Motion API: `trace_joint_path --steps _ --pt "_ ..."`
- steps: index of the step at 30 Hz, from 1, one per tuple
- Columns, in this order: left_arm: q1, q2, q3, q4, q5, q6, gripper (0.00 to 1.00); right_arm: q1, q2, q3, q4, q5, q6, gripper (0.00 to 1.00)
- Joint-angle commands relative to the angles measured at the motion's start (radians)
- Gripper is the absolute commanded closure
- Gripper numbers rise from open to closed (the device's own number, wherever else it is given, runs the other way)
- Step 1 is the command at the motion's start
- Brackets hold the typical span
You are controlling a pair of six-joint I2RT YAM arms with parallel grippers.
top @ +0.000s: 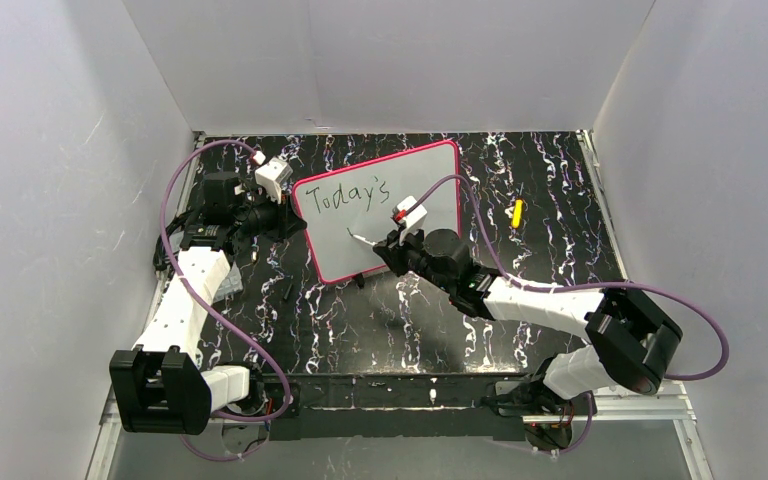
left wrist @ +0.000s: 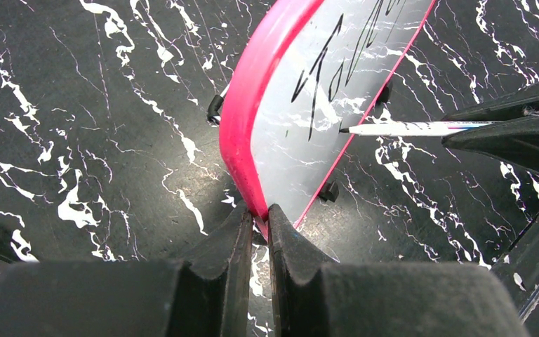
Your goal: Write a sentence on the whiteboard
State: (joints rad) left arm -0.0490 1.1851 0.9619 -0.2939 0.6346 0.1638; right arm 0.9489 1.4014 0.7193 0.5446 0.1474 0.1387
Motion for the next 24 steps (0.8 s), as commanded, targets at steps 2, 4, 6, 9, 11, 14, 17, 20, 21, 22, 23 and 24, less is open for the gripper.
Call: trace_joint_path --steps 2,4,6,9,11,14,17,20,21,22,23,24 --pt "-0.006 -0.002 0.005 -0.054 -0.006 0.011 1.0 -0.007 -0.035 0.054 0.079 0.083 -0.036 0.99" --pt "-0.007 -0.002 0.005 -0.053 -0.006 0.012 1.0 -0.007 -0.041 0.053 0.081 0.085 -0.038 0.99" --pt "-0.007 -0.002 0.005 -0.054 -0.004 0.011 1.0 -0.007 -0.048 0.049 0.085 0.086 -0.039 0.99" --pt "-0.006 -0.002 0.004 -0.053 -0.006 0.012 1.0 -0.007 -0.056 0.048 0.088 0.087 -0.036 0.99" --pt "-0.006 -0.001 0.005 -0.053 -0.005 0.011 1.0 -0.007 -0.056 0.046 0.09 0.087 -0.037 0.99" --pt "-0.006 -0.002 0.005 -0.054 -0.005 0.012 1.0 -0.007 -0.05 0.046 0.079 0.091 -0.037 0.99" --pt "-0.006 0.0 0.005 -0.054 -0.005 0.012 1.0 -0.007 -0.04 0.036 0.067 0.092 -0.036 0.99" --pt "-0.006 -0.002 0.003 -0.054 -0.006 0.013 1.0 -0.006 -0.033 0.025 0.053 0.09 -0.032 0.99" --pt "-0.007 -0.002 0.003 -0.054 -0.007 0.011 1.0 -0.007 -0.032 0.021 0.048 0.088 -0.031 0.99" --pt "-0.007 -0.002 0.002 -0.054 -0.008 0.012 1.0 -0.007 -0.032 0.016 0.042 0.088 -0.031 0.99" --pt "-0.007 -0.002 0.002 -0.054 -0.008 0.011 1.0 -0.007 -0.033 0.012 0.037 0.088 -0.03 0.99" --pt "-0.006 -0.002 0.003 -0.054 -0.007 0.012 1.0 -0.007 -0.036 0.005 0.033 0.088 -0.027 0.99"
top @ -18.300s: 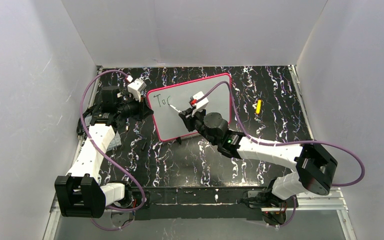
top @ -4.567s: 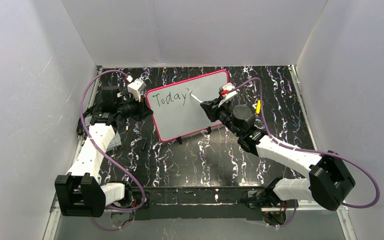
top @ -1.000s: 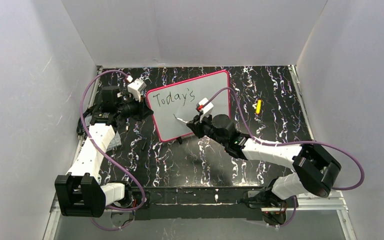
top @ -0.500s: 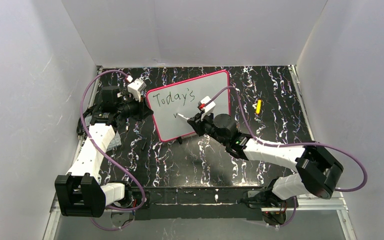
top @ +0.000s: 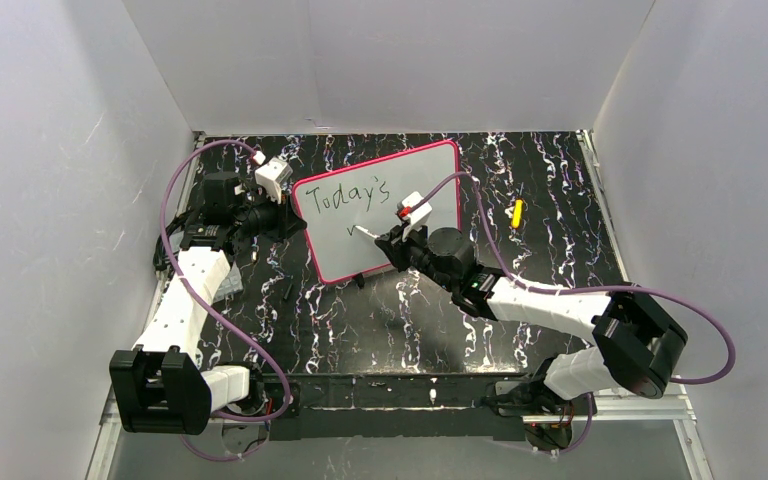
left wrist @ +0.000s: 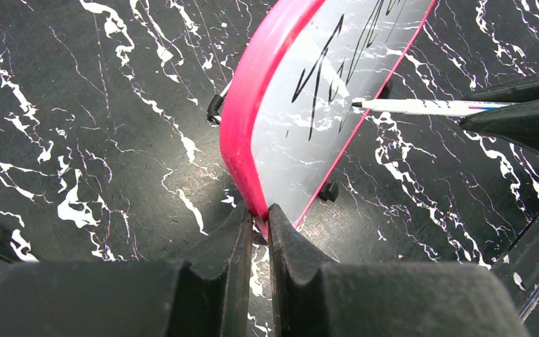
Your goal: Write a sentence on the whiteboard
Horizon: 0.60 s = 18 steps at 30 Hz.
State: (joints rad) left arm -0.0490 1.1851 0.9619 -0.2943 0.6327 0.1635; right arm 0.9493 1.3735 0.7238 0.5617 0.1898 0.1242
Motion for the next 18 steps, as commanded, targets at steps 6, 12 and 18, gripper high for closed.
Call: trace_joint_path --steps 6,12,18 --pt "-0.006 -0.002 0.003 -0.054 -0.003 0.012 1.0 -0.007 -0.032 -0.04 -0.006 0.051 0.001 0.99" --pt "-0.006 -0.003 0.004 -0.053 0.001 0.011 1.0 -0.007 -0.043 -0.045 -0.002 0.068 0.003 0.99" --pt "-0.006 -0.001 0.005 -0.052 0.003 0.011 1.0 -0.007 -0.046 -0.017 0.022 0.088 -0.01 0.99"
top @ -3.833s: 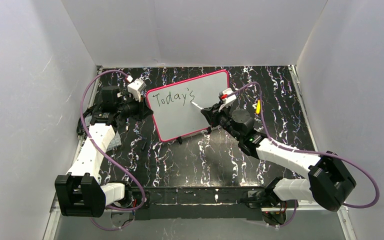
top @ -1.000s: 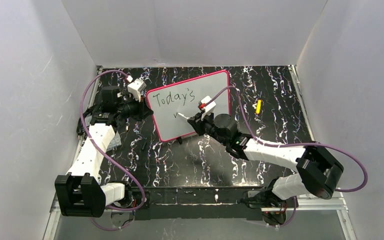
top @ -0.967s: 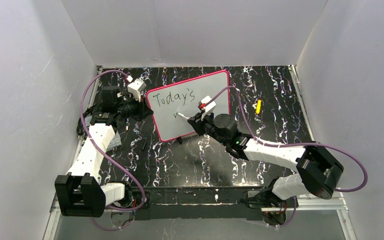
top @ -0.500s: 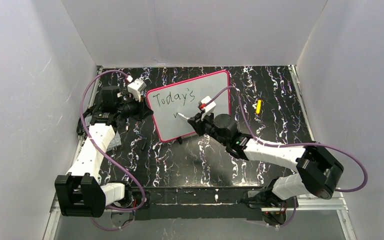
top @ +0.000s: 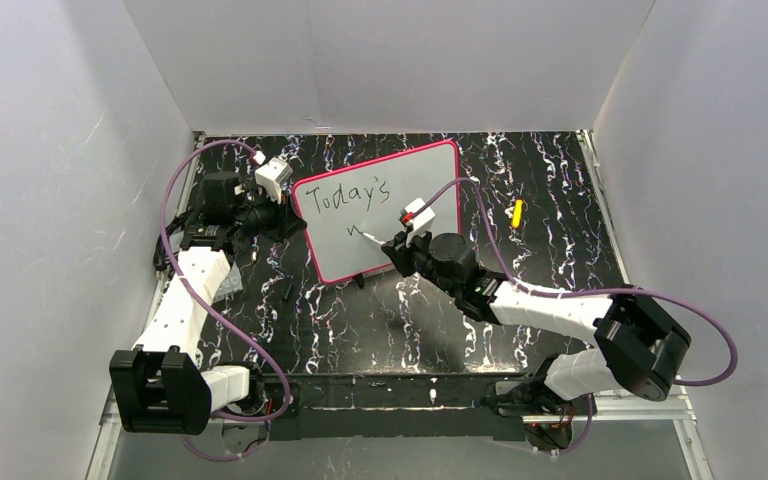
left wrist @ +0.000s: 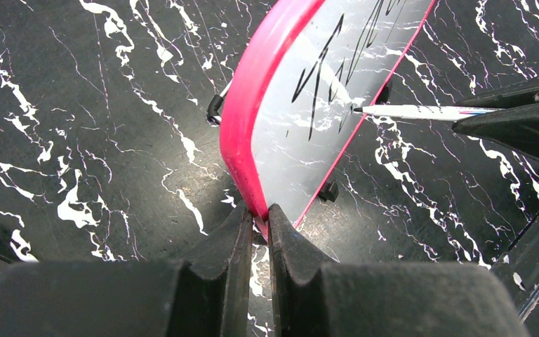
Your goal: Write a sentence on the whiteboard
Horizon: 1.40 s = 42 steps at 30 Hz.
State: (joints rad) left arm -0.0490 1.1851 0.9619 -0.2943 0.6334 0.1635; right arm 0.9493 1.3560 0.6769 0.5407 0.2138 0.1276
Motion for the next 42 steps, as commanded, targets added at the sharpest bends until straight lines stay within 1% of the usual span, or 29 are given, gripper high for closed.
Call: trace_joint_path --steps 1,12,21,26,32,42 --pt "-0.006 -0.001 0.005 -0.052 0.002 0.011 1.0 -0.007 -0.029 0.035 0.05 0.064 -0.014 0.99" --pt "-0.007 -0.001 0.005 -0.052 0.003 0.011 1.0 -0.007 -0.037 0.078 0.077 0.078 -0.039 0.99" --pt "-0.006 0.001 0.005 -0.053 -0.001 0.011 1.0 -0.007 -0.048 0.06 0.077 0.058 -0.028 0.99" --pt "-0.006 0.002 0.007 -0.053 -0.002 0.005 1.0 -0.007 -0.103 0.04 0.047 0.037 -0.009 0.99" --pt "-0.007 0.001 0.008 -0.054 -0.004 0.003 1.0 -0.007 -0.151 -0.003 0.037 0.063 0.0 0.99" --pt "-0.007 -0.001 0.005 -0.054 -0.004 0.004 1.0 -0.007 -0.127 -0.01 0.055 0.08 0.0 0.99"
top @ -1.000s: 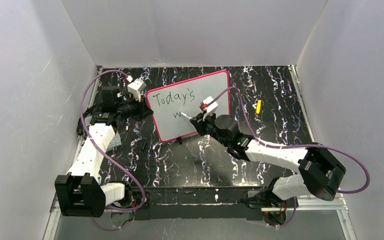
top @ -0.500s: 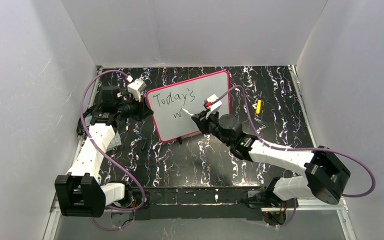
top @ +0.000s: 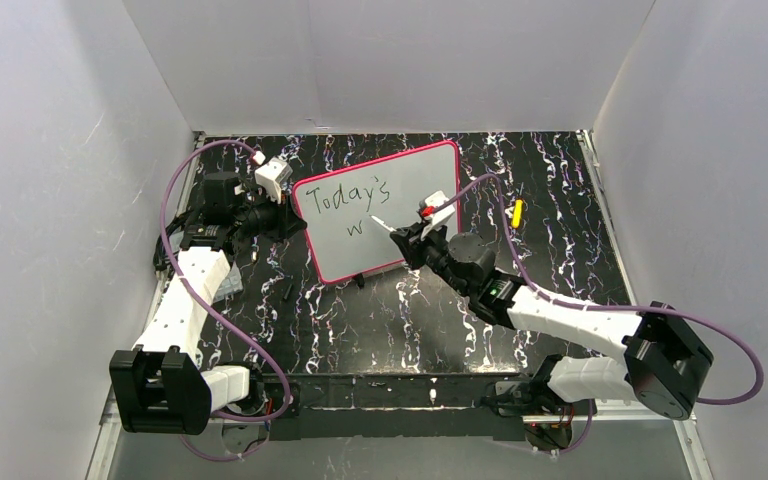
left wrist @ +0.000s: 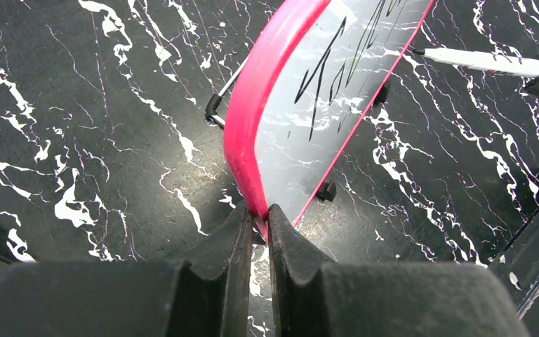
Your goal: Write a sentence on the whiteboard
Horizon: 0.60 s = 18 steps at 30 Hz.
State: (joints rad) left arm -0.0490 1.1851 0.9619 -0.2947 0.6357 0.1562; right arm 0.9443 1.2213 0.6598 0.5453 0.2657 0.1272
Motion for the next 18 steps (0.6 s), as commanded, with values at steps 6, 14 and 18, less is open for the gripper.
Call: trace_joint_path --steps 6,14,18 --pt "-0.006 0.0 0.006 -0.053 -0.006 0.01 1.0 -0.002 0.044 0.024 0.051 0.018 -0.004 0.99" --pt "-0.006 0.001 0.007 -0.053 -0.006 0.011 1.0 -0.002 0.069 0.035 0.063 0.031 -0.014 0.99" --pt "-0.007 0.001 0.006 -0.054 -0.007 0.012 1.0 -0.002 0.092 0.049 0.07 0.028 -0.023 0.99"
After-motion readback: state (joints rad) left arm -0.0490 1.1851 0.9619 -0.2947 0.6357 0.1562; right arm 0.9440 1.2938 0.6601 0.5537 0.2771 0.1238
